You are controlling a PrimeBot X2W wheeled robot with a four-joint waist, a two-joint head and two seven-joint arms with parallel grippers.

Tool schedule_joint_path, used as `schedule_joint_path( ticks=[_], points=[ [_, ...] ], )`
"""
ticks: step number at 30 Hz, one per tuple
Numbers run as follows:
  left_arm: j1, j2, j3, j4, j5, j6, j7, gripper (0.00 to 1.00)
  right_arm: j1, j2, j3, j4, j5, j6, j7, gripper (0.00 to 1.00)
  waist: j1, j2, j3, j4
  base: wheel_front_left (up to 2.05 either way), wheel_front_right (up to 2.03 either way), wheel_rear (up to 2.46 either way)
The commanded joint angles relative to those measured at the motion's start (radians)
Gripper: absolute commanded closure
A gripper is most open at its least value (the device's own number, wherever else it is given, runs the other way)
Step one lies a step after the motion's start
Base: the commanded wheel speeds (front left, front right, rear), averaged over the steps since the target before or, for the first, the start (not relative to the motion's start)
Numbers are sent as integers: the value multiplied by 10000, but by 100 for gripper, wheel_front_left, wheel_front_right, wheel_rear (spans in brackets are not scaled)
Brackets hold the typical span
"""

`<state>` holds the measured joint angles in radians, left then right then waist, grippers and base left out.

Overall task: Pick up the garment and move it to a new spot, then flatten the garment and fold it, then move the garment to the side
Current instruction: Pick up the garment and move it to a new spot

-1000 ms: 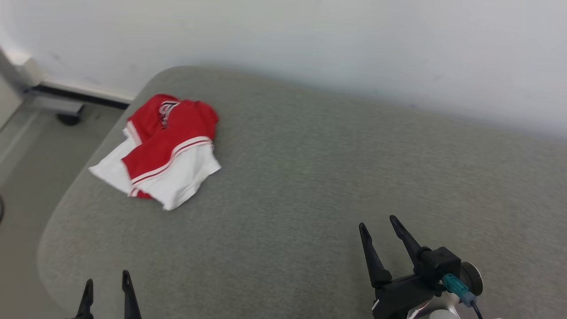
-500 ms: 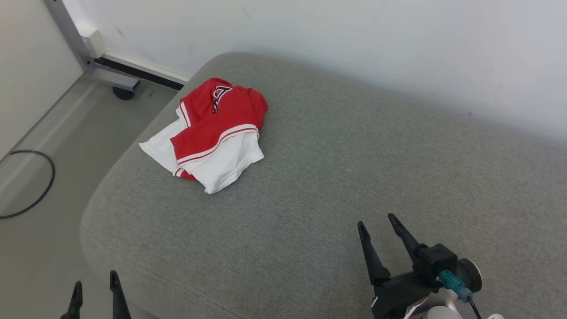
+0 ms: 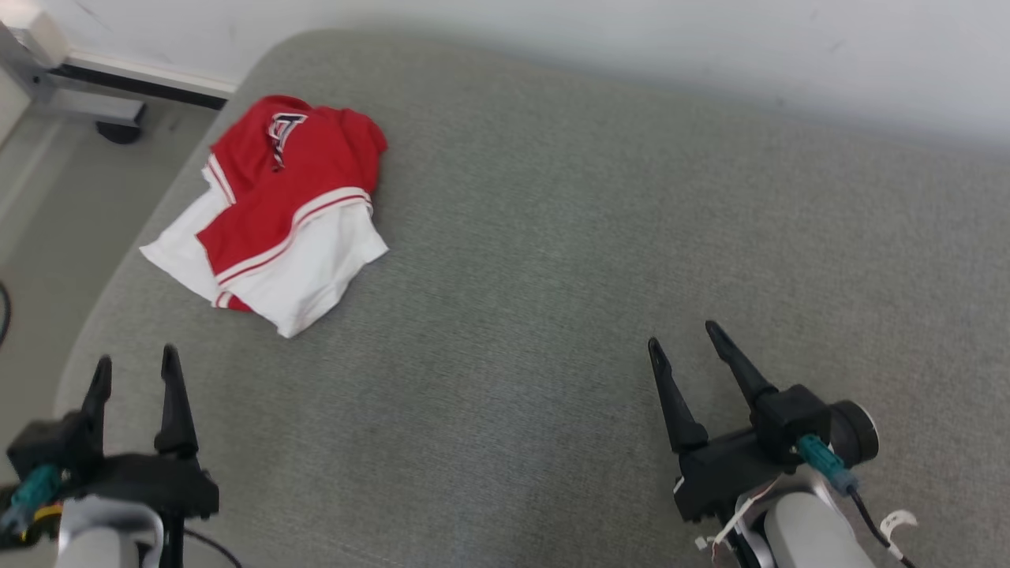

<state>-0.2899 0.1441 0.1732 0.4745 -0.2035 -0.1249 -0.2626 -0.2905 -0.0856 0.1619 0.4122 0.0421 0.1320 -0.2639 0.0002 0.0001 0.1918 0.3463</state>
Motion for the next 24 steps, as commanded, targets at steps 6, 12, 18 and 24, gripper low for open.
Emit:
schedule_joint_path(
  ticks=[6, 12, 18, 24],
  points=[
    [-2106, 1631, -2244, 1515, -2115, -46, 106, 0, -613, -339, -21, -476, -113, -28, 1, 0, -2, -1, 1428, -1159, 0, 0, 0],
    [-3013, 2669, -3801, 2037, -4030, -47, 790, 0, -830, -525, -28, -907, -145, -28, 1, 0, -2, -1, 1927, -1582, 0, 0, 0],
    [-3297, 3311, -4929, 2708, -5576, -47, 1379, 0, -844, -657, -124, -1146, -218, -28, 1, 0, -2, -1, 2203, -1881, 0, 0, 0],
    [-3392, 3526, -6140, 3238, -6459, -46, 1227, 0, -664, -810, -282, -1159, -270, -28, 2, 0, -2, -1, 2322, -1818, 0, 0, 0]
  ],
)
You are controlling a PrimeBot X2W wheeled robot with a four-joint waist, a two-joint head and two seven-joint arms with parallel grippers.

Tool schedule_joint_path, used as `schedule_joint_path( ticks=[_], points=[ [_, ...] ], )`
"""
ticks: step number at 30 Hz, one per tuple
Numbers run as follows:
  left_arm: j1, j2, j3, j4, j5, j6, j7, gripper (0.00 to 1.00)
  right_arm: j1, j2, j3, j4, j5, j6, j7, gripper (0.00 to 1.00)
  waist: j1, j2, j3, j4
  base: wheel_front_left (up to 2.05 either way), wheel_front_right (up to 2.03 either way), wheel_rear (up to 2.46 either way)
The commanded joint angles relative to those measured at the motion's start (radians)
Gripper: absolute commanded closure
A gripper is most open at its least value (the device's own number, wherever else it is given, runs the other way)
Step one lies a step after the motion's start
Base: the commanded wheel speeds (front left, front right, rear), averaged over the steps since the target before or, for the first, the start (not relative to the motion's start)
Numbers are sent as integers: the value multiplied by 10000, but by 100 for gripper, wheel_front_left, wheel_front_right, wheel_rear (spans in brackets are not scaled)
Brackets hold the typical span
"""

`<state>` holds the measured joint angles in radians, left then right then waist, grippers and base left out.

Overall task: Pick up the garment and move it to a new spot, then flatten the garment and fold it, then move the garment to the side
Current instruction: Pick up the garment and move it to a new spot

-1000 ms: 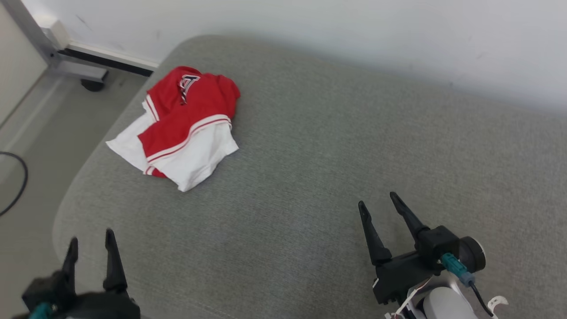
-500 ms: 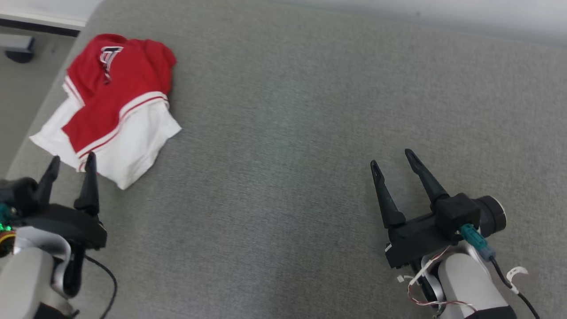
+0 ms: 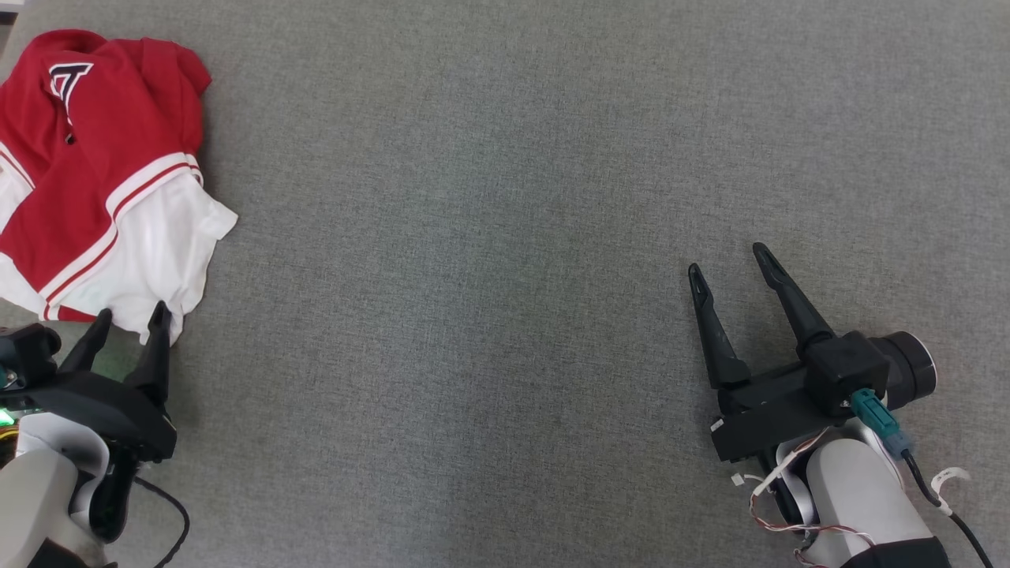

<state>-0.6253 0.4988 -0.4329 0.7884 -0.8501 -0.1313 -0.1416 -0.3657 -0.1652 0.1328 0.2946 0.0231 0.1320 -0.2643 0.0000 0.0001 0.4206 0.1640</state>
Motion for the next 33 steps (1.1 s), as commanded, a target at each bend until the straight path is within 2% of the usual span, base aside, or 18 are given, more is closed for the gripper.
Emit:
schedule_joint_path(
  ticks=[1, 4, 5, 6, 14, 18, 20, 24, 26, 27, 33],
  points=[
    [-85, -24, -184, 266, -30, 21, -70, 0, 65, -16, 16, 33, -83, -28, 6, 0, 0, -1, 41, 16, 0, 0, 0],
    [-307, -93, -457, 819, -4, 24, -345, 0, -52, 13, 103, 91, -135, -28, 6, 0, 0, -1, 31, 37, 0, 0, 0],
    [-389, -158, -563, 944, -7, 24, -438, 72, -89, 37, 126, 104, -141, -28, 6, 0, 0, -1, 18, 38, 0, 0, 0],
    [-457, -202, -669, 1044, -7, 24, -499, 100, -116, 63, 155, 116, -145, -28, 6, 0, 0, -1, -7, 36, 0, 0, 0],
    [-796, 47, -1481, 1008, 6, 18, -1059, 100, 72, 331, 190, 355, 38, -28, 5, 0, 0, -1, -590, -50, 0, 0, 0],
    [-1050, 318, -1821, 266, 353, 18, -1228, 100, 301, 541, 117, 473, 141, -28, 5, 0, 0, -1, -1110, -103, 0, 0, 0],
    [-1153, 274, -1695, -449, 483, 18, -1242, 100, 454, 646, 25, 542, 205, -28, 5, 0, 0, -1, -1402, -114, 0, 0, 0],
    [-746, -110, -1637, -1788, 989, 19, -1234, 100, 636, 882, 5, 690, 317, -28, 6, 0, 0, -1, -1880, -342, 0, 0, 0],
    [-575, -470, -1740, -2249, 1181, 17, -1236, 100, 679, 962, 41, 734, 393, -28, 5, 0, 0, -1, -2045, -565, 0, 0, 0],
    [-575, -470, -1740, -2249, 1181, 17, -1236, 100, 679, 962, 41, 734, 393, -28, 5, 0, 0, -1, -2045, -565, 0, 0, 0],
    [-248, -1984, -2057, -3138, 1595, 14, -1239, 100, 641, 1104, -61, 781, 495, -28, 5, 0, 0, -1, -2106, -1603, 0, 0, 0]
  ],
)
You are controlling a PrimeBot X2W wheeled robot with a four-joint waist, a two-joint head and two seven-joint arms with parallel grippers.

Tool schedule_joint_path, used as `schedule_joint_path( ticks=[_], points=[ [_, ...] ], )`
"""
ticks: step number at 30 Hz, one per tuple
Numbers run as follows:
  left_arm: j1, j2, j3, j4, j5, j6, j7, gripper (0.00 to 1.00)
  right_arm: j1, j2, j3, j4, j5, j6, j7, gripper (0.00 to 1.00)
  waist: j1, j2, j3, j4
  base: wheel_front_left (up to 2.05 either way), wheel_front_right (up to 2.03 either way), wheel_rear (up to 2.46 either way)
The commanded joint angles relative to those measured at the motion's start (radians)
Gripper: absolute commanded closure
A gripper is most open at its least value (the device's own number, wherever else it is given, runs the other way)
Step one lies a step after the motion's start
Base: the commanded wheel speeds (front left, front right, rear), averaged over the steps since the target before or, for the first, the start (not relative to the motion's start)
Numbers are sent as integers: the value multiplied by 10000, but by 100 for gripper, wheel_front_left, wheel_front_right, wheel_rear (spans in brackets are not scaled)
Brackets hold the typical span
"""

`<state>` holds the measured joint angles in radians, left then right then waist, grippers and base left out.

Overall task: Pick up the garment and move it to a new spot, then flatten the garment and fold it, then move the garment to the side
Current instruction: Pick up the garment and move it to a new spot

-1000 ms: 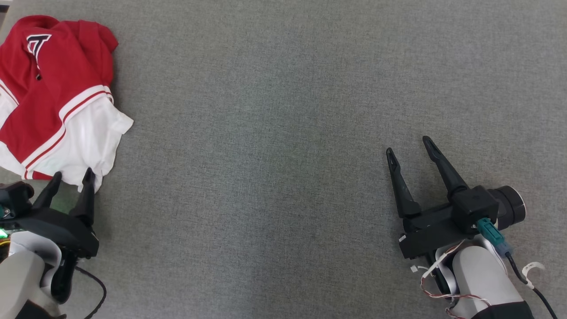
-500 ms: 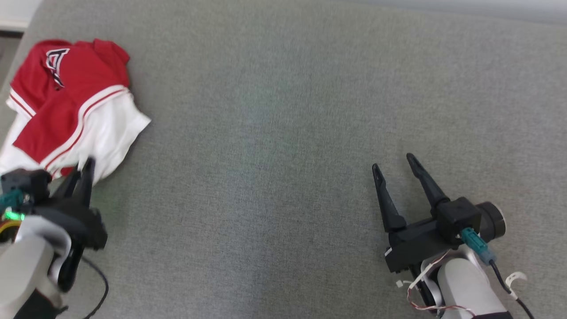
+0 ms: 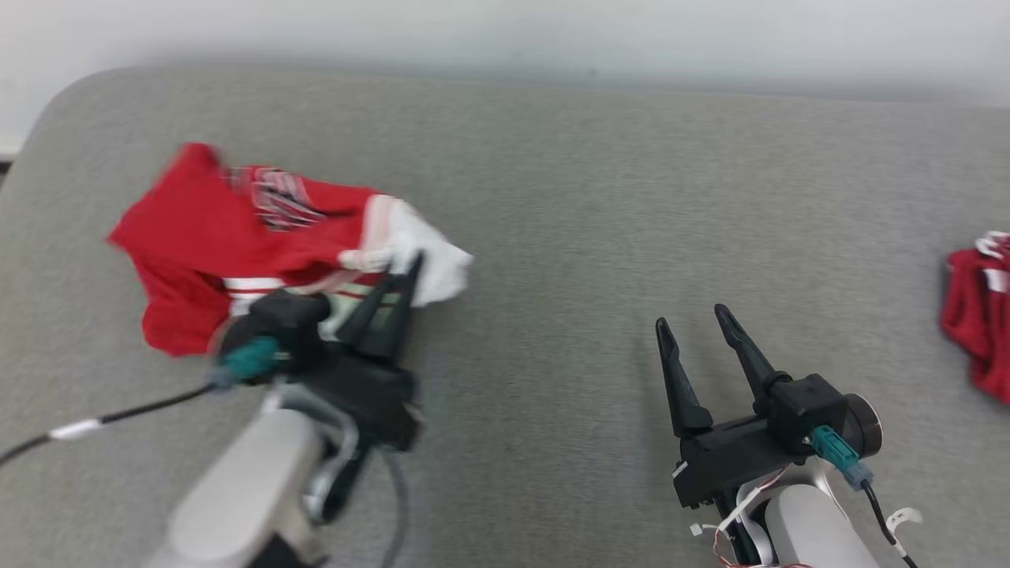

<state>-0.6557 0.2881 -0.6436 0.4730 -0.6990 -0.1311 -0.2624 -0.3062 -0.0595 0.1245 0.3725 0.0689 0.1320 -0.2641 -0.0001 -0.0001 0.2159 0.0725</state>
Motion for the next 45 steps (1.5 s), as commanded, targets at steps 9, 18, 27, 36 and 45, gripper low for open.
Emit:
schedule_joint_path(
  ticks=[9, 18, 27, 36, 45],
  points=[
    [-532, -1695, -613, -573, 576, 12, -32, 100, -58, 97, -70, 6, 255, -28, 3, 0, 1, 1, 249, -2899, 0, 0, 0],
    [-646, -2056, -157, 833, 1057, 11, -33, 34, 102, 105, -22, -81, 716, -28, 3, 0, 1, 1, 317, -4047, 0, 0, 0],
    [614, -1929, 1956, 1157, 2257, 69, -32, 0, 343, 91, -390, -137, 612, -28, 3, 0, 1, 1, -276, -3537, 0, 0, 0],
    [3408, -2012, 4975, -522, 3774, 442, -33, 0, 838, 87, -487, -18, 554, -28, 1, 0, 1, 1, -1307, -2877, 0, 0, 0],
    [5548, -2190, 6996, -1852, 4862, 515, -32, 0, 1329, 94, -695, -68, 535, -28, 3, 0, 1, 1, -1796, -2357, 0, 0, 0]
  ],
)
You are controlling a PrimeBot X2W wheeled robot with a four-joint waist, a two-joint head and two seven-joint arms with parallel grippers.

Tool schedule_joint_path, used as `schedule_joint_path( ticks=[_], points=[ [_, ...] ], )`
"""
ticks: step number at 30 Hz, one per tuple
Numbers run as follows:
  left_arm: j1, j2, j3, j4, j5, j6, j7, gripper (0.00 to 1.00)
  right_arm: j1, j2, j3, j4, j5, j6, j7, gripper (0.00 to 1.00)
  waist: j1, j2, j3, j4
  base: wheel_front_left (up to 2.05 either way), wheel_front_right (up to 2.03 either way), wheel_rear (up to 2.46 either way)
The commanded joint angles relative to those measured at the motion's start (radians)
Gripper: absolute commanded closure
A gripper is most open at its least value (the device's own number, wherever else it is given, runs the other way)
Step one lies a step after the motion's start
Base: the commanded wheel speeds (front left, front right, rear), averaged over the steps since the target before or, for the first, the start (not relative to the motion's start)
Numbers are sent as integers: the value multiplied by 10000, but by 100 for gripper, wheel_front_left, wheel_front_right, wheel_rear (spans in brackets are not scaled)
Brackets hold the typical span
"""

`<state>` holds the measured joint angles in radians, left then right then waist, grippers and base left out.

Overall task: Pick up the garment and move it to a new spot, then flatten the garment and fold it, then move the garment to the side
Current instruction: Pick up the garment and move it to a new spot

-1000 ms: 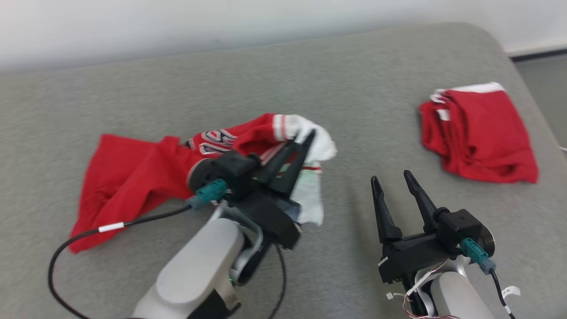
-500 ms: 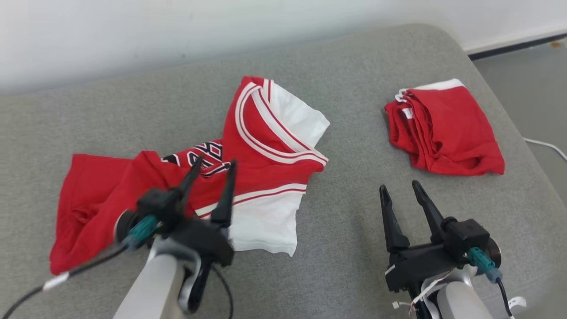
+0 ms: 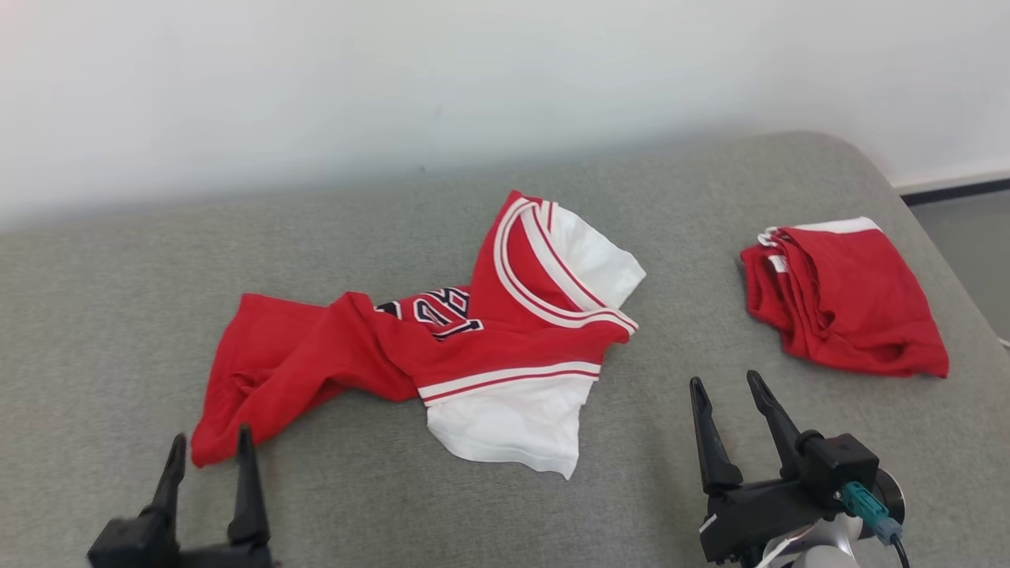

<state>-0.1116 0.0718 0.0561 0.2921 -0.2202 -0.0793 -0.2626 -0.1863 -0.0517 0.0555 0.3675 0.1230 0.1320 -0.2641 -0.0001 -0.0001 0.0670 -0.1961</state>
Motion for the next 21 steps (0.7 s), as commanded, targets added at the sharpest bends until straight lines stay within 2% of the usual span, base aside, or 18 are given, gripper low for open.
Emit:
schedule_joint_path(
  ticks=[1, 9, 21],
  points=[
    [319, -60, 166, -156, 176, -18, -32, 0, 181, 12, -29, -40, 7, -28, 3, 0, 1, 1, -341, 377, 0, 0, 0],
    [1617, -214, 997, -797, 562, 29, -30, 0, 622, 11, -59, -32, 53, -28, 3, 0, 1, 1, -591, 591, 0, 0, 0],
    [1892, -215, 544, -782, 75, 344, -30, 0, 704, 14, -28, 131, -19, -28, 3, 0, 1, 1, -632, 710, 0, 0, 0]
  ],
)
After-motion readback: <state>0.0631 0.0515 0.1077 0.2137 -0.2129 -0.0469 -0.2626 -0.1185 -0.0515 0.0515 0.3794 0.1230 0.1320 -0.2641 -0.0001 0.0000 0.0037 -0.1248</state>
